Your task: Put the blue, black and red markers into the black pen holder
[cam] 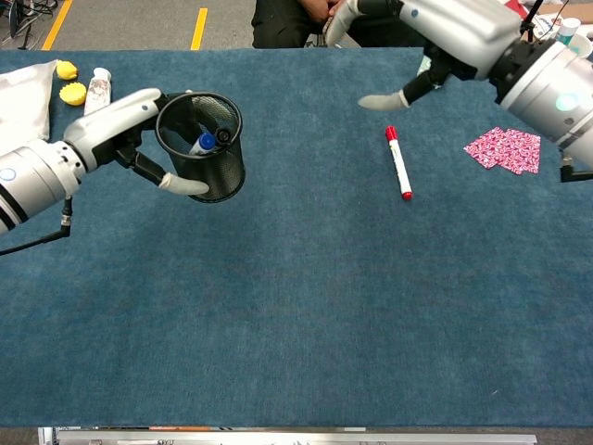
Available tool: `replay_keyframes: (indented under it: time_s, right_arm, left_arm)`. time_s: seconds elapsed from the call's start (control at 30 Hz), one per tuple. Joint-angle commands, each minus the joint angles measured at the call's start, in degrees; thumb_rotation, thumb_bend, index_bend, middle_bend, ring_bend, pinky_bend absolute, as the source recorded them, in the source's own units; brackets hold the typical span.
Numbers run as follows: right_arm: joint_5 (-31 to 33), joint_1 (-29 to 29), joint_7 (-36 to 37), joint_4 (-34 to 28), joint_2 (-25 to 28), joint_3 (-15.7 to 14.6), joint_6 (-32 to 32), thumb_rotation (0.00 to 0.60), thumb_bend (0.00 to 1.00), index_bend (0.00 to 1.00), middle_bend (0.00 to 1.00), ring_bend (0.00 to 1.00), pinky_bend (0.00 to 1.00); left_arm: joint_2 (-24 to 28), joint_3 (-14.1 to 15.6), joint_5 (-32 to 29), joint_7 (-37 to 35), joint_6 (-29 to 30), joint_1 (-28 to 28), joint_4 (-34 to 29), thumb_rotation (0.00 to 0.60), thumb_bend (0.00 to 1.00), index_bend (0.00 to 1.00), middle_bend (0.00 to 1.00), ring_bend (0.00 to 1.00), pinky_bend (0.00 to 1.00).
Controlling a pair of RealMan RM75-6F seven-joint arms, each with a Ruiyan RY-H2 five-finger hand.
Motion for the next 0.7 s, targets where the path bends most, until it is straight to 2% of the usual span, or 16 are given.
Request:
replay_keyframes:
  time_s: [0.03, 0.23, 0.4, 0.7]
  right_arm:
    - [-4.6, -1.0, -2.5, 5.4, 1.7, -3.8, 0.1, 0.6, 0.17, 0.42, 0.15, 0.0, 0.0]
    - [-9.5, -1.2, -3.0, 15.0, 0.8, -8.8, -1.0, 0.6, 0.17, 0.47, 0.17, 0.0, 0.0]
    - [-13.3, -1.1, -3.9, 23.6, -2.4, -12.1, -1.2, 0.6, 0.17, 0.48, 0.17, 0.0, 0.0]
    - [-16.8, -1.1, -2.6, 37.4, -9.5, -15.9, -0.6, 0.6, 0.17, 0.48, 0.17, 0.0, 0.0]
  left_arm:
    - [0.0, 0.1, 0.1, -0.1, 0.1, 0.1, 0.1, 0.573, 0.14, 0.2, 0.41, 0.32, 0.28]
    - [-0.1, 0.2, 0.3, -0.8, 0.0, 0.1, 0.7, 0.572, 0.14, 0.2, 0.41, 0.32, 0.28]
    - [-0.1, 0.2, 0.3, -0.8, 0.0, 0.1, 0.8, 0.573, 0.14, 0.2, 0.41, 0.32, 0.28]
    - [-0.1, 0.4, -0.4, 0.0, -0.2, 0.2, 0.4, 0.571, 0.14, 0.2, 0.41, 0.32, 0.28]
